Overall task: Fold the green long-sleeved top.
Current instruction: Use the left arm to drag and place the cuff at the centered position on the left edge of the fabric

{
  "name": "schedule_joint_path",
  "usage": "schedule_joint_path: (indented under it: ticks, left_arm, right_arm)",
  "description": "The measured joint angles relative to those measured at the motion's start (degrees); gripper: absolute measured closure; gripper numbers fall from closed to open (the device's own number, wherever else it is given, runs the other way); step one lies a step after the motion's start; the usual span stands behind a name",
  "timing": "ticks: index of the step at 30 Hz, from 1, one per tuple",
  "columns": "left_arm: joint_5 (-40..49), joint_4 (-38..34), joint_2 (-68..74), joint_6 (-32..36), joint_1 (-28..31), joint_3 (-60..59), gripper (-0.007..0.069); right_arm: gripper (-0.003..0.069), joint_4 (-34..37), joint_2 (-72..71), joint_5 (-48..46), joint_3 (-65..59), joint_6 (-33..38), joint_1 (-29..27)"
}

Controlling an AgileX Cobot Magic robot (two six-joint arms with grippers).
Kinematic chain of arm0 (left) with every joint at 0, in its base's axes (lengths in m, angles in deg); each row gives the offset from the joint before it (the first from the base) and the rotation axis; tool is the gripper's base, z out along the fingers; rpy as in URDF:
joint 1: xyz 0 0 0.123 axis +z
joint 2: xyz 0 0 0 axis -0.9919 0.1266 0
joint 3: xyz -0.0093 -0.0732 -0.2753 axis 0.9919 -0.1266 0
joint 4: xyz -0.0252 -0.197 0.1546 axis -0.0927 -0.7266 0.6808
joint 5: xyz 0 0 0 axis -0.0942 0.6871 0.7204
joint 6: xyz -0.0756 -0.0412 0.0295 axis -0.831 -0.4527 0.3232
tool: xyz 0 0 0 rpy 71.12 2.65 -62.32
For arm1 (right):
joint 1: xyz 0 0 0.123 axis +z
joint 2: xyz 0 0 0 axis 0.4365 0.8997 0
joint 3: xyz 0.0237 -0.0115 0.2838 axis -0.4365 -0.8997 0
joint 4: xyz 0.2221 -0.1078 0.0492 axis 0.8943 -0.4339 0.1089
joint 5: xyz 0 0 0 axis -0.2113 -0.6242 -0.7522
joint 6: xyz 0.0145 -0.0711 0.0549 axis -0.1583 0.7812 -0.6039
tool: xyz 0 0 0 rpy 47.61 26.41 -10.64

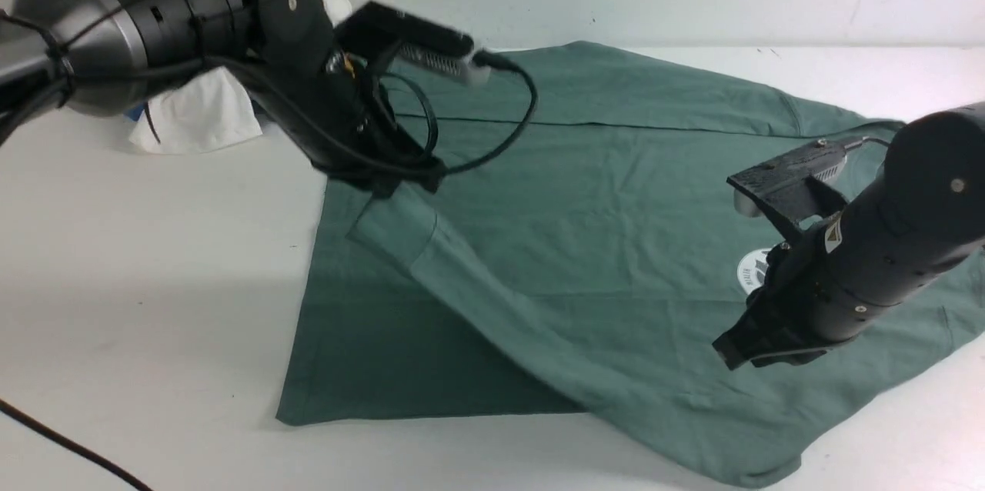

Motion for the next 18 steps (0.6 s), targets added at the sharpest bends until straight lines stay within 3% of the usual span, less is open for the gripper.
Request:
schedule_joint_path:
  ticks: [9, 13, 16, 18]
  left_arm:
    - [-4.97, 13.86, 5.13, -5.11, 0.27, 10.72, 0.0631]
    - [-12.48, 17.95, 12.92, -10.59, 2.35, 11.15, 0.0631]
    - [-17.86, 18.89, 17.53, -15.4, 3.85, 11.15, 0.0601]
    - [-19.38, 19.24, 19.88, -18.09, 4.5, 11.15, 0.054]
  right_arm:
    - [0.0673, -1.56, 0.0, 0.13, 0.0, -0.98, 0.0]
    - [0.0673, -1.32, 0.0, 0.92, 0.0, -1.02, 0.0]
    - [0.0673, -0.65, 0.0, 1.1, 0.0, -1.02, 0.0]
    - [0.0673, -0.52, 0.0, 1.1, 0.0, -1.02, 0.0]
